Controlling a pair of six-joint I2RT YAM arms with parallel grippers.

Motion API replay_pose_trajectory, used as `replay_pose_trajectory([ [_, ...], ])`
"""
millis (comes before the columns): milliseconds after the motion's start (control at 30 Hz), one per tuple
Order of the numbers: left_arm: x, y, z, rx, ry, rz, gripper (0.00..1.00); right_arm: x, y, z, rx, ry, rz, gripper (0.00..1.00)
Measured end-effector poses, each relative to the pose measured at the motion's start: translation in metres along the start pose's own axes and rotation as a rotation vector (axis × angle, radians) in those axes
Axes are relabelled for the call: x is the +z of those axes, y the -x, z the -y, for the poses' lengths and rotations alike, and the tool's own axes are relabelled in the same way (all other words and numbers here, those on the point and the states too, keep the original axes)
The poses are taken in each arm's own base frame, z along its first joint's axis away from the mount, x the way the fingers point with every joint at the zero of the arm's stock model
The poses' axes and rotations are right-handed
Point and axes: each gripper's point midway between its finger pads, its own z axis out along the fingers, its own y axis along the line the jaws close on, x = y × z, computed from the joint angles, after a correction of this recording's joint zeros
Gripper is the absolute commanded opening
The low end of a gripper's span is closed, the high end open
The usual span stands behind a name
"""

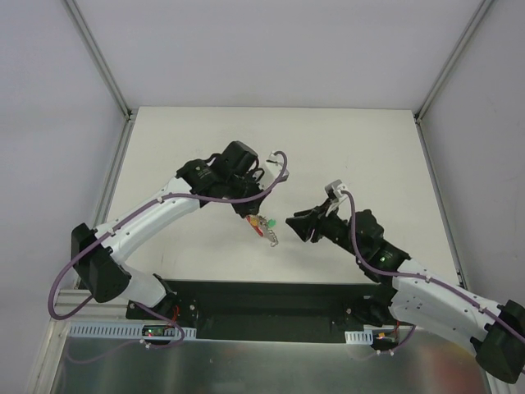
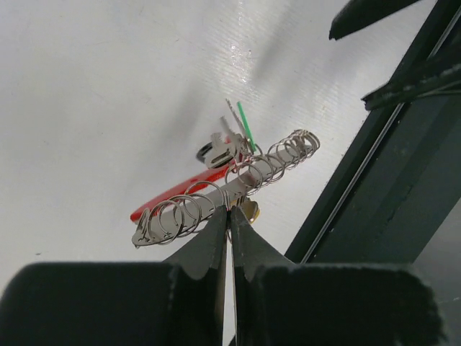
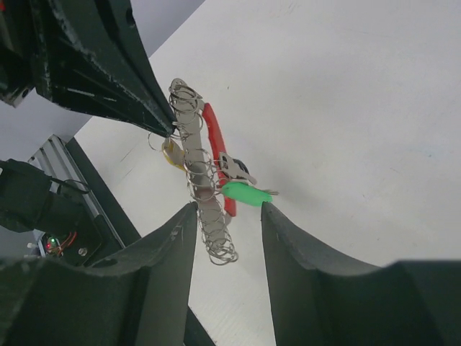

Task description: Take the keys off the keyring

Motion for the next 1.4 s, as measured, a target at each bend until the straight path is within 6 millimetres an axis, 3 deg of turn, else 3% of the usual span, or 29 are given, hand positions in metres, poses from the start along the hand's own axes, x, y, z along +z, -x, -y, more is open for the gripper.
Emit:
replay_pose_trajectory([
  [200,-0.005,0.007,0.001,-0.097,-0.003,0.002,0.0,0.001,0.001,-0.015,-0.054,0.073,0.062,0.45],
  [500,-0.009,0.018,0.015,-0.202,-0.075,0.001,0.0,0.001,-0.01,-0.064,-0.185,0.338,0.138,0.46],
  [633,-0.005,0.023,0.014,-0.243,-0.075,-0.017,0.0,0.003,-0.016,-0.075,-0.207,0.385,0.133,0.46],
  [900,0.002,0.021,0.003,-0.351,-0.041,-0.052,0.0,0.017,-0.031,-0.063,-0.211,0.318,0.099,0.52],
  [1167,0.001,0.034,-0.026,-0.524,-0.059,0.05,0.0,0.028,-0.043,-0.047,-0.278,0.268,0.076,0.54],
  [1400,0.01,0.029,-0.04,-0.61,-0.071,0.084,0.0,0.039,-0.054,-0.034,-0.292,0.26,0.073,0.58],
])
